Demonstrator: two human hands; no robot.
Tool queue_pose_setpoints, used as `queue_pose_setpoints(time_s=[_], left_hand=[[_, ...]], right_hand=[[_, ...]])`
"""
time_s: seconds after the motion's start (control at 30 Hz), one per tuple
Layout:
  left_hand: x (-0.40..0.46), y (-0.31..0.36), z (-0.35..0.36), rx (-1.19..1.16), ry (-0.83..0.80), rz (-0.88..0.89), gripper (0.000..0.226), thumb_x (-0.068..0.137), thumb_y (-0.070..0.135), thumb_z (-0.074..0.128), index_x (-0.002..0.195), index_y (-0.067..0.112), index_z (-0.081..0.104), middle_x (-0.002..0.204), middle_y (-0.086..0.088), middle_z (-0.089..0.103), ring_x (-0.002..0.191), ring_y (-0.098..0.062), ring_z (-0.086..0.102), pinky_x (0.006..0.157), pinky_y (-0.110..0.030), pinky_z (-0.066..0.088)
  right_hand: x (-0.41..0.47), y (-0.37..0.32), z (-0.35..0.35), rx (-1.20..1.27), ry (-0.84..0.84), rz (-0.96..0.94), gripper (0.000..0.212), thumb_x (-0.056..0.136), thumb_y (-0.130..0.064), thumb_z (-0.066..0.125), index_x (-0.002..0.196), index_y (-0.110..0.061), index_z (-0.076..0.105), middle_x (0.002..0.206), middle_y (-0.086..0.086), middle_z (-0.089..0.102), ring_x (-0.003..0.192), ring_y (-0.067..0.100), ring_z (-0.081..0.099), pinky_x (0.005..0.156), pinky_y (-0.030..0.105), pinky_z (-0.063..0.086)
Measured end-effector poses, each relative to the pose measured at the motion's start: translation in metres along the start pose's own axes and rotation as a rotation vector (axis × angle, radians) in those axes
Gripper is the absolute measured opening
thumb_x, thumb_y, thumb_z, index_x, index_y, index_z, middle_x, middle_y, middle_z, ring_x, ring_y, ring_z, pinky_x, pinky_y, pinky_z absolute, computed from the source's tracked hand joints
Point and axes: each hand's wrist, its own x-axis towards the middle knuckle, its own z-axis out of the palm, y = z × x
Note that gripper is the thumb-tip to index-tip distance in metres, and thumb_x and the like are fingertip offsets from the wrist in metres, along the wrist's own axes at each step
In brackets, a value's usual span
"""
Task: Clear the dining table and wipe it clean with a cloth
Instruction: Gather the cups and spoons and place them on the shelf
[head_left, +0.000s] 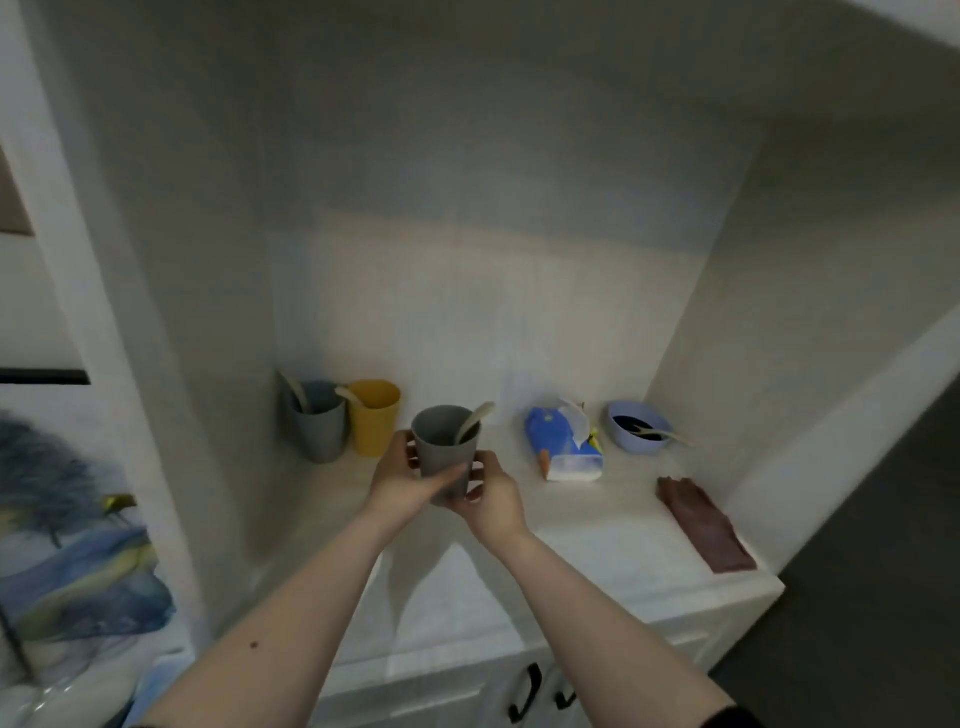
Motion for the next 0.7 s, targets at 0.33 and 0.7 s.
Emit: queue_pose_setpoints(time_s=[0.33,0.7], left_hand=[[0.063,-0.055,-0.012,-0.049,-0.147,0.004,0.058,0.072,0.027,0.08,0.123,0.023,0.054,0.117,0.0,0.065,0.108,-0.017,0.062,0.089,-0.035,0.055],[0.091,-0.055,0.005,0.128,-0.067,-0.089,0.022,0.091,-0.008,0.044,0.108,-0.007,0.058,0.104,-0.01,0.06,0.094,-0.018,0.057,0.081,-0.024,0.04]], right_hand=[[0.077,0.017,0.053,-0.103,-0.067,0.09,0.03,0.077,-0.021,0.072,0.1,-0.01,0.056,0.104,0.01,0.066,0.091,0.026,0.062,0.077,0.036,0.053],[0.12,0.024,0.066,0.078,0.003,0.19,0.036,0.078,-0.004,0.071,0.098,-0.008,0.042,0.097,0.011,0.057,0.079,0.018,0.054,0.053,0.012,0.039]])
